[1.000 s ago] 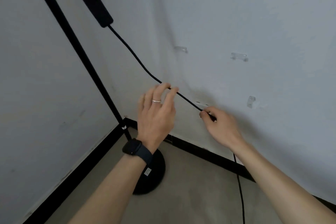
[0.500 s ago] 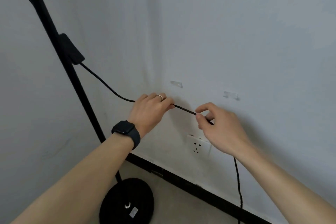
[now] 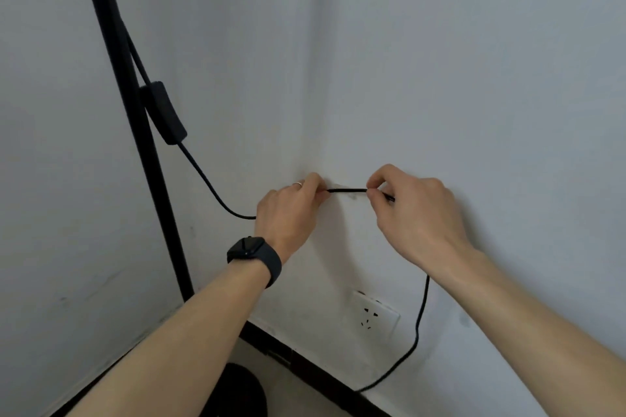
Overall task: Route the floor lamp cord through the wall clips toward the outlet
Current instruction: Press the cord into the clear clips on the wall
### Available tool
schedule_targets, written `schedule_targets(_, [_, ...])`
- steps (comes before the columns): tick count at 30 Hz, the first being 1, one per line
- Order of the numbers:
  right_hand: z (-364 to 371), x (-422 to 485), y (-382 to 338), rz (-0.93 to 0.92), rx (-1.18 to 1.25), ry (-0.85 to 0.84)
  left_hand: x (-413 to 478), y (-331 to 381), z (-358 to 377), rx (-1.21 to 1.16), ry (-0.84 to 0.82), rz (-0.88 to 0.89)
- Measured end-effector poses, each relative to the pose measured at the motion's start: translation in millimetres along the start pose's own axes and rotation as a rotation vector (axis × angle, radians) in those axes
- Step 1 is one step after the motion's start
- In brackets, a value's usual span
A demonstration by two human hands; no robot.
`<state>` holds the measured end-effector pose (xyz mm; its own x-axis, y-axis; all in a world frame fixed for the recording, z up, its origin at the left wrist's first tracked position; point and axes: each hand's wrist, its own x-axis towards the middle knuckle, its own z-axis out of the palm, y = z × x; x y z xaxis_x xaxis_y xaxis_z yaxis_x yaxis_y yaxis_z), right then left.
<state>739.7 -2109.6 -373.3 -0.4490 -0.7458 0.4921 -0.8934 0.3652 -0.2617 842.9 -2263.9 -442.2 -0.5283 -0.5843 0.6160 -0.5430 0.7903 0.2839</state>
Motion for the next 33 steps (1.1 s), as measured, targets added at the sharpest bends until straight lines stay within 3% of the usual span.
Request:
schedule_targets(7, [-5.1, 1.6, 14.2, 0.023, -0.004, 0.048, 0.5, -4.0, 2.0, -0.067, 0.018, -0.038])
schedule_targets(13, [24.1, -31.6, 23.1, 0.043, -0.058, -0.027, 4.5, -2.9, -6.8, -0.027, 0.046, -0.013])
schedule_targets(15, [33.3, -39.9, 26.4, 0.093, 0.058, -0.062, 5.8, -4.8, -8.2, -0.033, 0.072, -0.030])
schedule_targets(21, [53.9, -75.4, 35.4, 0.445, 0.743, -0.250, 3.8, -5.6, -0.3, -0.026, 0.142, -0.030])
schedule_targets(25, [65.4, -101.5, 56.4, 0.506, 0.748, -0.172, -14.6, 9.6, 7.3, 0.075, 0.210, -0.064])
schedule_targets(27, [66.6, -104.7, 61.2, 0.497, 0.686, -0.136, -28.7, 26.8, 7.7, 0.076, 0.226, 0.108])
schedule_targets(30, [62.3, -100.7, 60.0, 0.463, 0.622, -0.153, -40.8, 53.3, 10.9, 0.140, 0.180, 0.526])
schedule_targets(33, [53.9, -100.4, 66.5, 0.471, 0.585, -0.151, -36.7, 61.4, 16.1, 0.213, 0.172, 0.760])
